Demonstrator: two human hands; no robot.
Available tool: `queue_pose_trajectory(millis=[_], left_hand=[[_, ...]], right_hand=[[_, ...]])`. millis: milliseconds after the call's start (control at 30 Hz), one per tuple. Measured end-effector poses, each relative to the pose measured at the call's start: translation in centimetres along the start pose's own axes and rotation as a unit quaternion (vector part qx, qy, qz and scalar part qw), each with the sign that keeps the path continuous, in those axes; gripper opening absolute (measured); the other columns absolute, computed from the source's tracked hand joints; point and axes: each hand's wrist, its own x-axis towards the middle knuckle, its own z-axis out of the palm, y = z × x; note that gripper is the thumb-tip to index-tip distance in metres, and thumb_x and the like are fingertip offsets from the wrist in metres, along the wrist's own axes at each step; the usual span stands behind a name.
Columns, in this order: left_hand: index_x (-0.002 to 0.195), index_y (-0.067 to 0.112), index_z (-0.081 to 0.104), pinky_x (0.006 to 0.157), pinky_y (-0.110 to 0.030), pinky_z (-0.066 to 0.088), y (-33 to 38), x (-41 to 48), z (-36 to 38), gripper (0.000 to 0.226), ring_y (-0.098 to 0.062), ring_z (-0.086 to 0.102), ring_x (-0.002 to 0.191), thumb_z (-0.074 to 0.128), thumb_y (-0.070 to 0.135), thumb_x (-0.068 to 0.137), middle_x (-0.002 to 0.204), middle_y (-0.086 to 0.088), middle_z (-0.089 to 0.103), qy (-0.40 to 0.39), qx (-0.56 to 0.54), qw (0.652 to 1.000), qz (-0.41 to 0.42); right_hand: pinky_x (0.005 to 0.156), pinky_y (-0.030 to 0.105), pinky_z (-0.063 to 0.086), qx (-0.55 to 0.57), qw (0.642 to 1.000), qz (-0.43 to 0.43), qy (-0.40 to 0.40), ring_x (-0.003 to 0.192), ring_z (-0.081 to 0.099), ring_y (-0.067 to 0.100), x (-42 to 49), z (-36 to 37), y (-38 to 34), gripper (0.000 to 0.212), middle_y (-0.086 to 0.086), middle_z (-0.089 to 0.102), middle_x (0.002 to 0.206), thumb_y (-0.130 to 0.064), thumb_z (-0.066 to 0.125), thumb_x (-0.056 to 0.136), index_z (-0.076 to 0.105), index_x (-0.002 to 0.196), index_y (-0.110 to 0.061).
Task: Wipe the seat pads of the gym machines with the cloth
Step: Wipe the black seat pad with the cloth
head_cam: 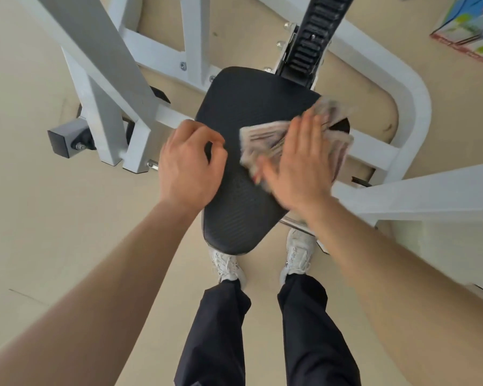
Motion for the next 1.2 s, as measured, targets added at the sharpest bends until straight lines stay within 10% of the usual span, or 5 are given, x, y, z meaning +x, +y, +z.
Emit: queue_pose_trajectory(millis=[300, 533, 767, 1000, 1200], left_hand=[[0.100, 0.020, 0.069, 0.085, -0.024, 0.041, -1.6, -1.2, 0.3, 0.018, -0.013, 0.060, 0.102, 0.054, 0.022, 0.091, 0.107, 0.007, 0.059, 0.023, -0.047, 0.994, -0.097], [0.103, 0.020, 0.063, 0.090, -0.029, 0.043, -2.6, -2.2, -0.2, 0.017, -0.014, 0.059, 0.100, 0.053, 0.025, 0.090, 0.104, 0.009, 0.055, 0.033, -0.100, 0.977, -0.184], [0.105, 0.022, 0.063, 0.084, -0.021, 0.037, -3.9, -1.6, 0.2, 0.017, -0.007, 0.056, 0.098, 0.053, 0.026, 0.092, 0.108, 0.010, 0.059, 0.051, -0.141, 0.963, -0.225], [0.101, 0.024, 0.059, 0.082, -0.023, 0.038, -4.2, -0.7, -0.9, 0.011, -0.012, 0.058, 0.094, 0.052, 0.025, 0.092, 0.106, 0.007, 0.062, 0.061, -0.152, 0.950, -0.265], [0.097, 0.027, 0.057, 0.084, -0.026, 0.038, -4.8, -0.5, 0.0, 0.008, -0.012, 0.055, 0.099, 0.051, 0.028, 0.093, 0.100, 0.013, 0.059, 0.057, -0.179, 0.943, -0.276]], right_hand=[[0.126, 0.053, 0.007, 0.017, 0.997, 0.068, -0.012, 0.156, -0.006, 0.034, 3.3, -1.0, 1.0, 0.107, 0.017, -0.005, 0.169, -0.082, 0.013, 0.086, -0.001, 0.161, -0.007], [0.127, 0.048, 0.008, -0.034, 0.969, -0.240, -0.035, 0.157, -0.009, 0.026, -6.0, 1.3, -2.2, 0.102, 0.009, -0.006, 0.171, -0.080, 0.026, 0.090, 0.003, 0.162, -0.012], [0.127, 0.049, 0.003, -0.021, 0.999, -0.023, 0.010, 0.156, -0.007, 0.031, 8.1, -1.5, -3.6, 0.087, 0.014, -0.005, 0.170, -0.067, 0.014, 0.098, 0.000, 0.161, -0.010], [0.127, 0.045, 0.004, -0.075, 0.942, -0.327, -0.028, 0.157, -0.007, 0.024, -4.1, 1.3, -5.1, 0.088, 0.006, -0.004, 0.171, -0.071, 0.023, 0.096, 0.005, 0.162, -0.016], [0.126, 0.041, -0.002, -0.018, 0.986, -0.167, 0.012, 0.157, -0.007, 0.021, 9.7, -1.2, -6.1, 0.078, 0.001, -0.003, 0.171, -0.066, 0.020, 0.099, 0.004, 0.162, -0.022]])
